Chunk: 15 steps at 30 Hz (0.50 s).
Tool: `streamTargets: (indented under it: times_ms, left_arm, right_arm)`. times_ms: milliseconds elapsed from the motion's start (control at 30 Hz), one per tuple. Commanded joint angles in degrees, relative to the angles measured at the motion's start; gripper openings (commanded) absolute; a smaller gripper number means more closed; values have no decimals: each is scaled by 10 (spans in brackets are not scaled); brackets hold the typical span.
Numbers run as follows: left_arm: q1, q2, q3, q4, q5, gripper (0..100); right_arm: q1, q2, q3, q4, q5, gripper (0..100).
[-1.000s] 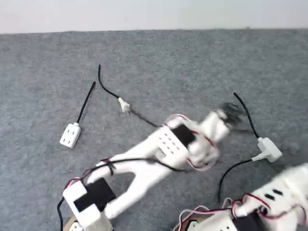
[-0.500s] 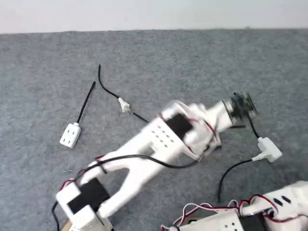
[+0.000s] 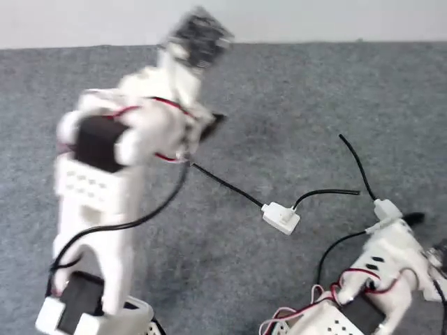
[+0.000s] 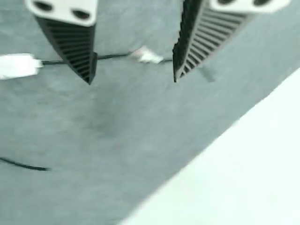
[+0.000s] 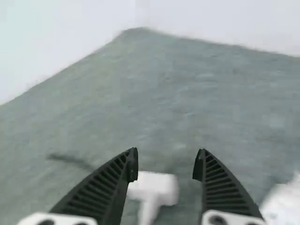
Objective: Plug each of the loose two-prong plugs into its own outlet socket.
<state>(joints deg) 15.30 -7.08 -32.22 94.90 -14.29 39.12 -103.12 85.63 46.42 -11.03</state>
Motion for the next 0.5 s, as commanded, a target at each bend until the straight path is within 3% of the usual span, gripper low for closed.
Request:
streamTargets:
  times_ms: [0,167,267,467]
  left_arm:
    - [-127,-23,-66,52,-17,260]
    - [-300,-23,-58,56,-14,261]
    - [-393,-22,-34,55,-12,261]
    - [-448,-22,79,54,-8,261]
  right_arm:
    - [-95,-1,-93,55,12,201]
    - [-250,22,-264,175,10,202]
    - [-306,110,-352,218,9,202]
    - [-342,394,-483,243,7,199]
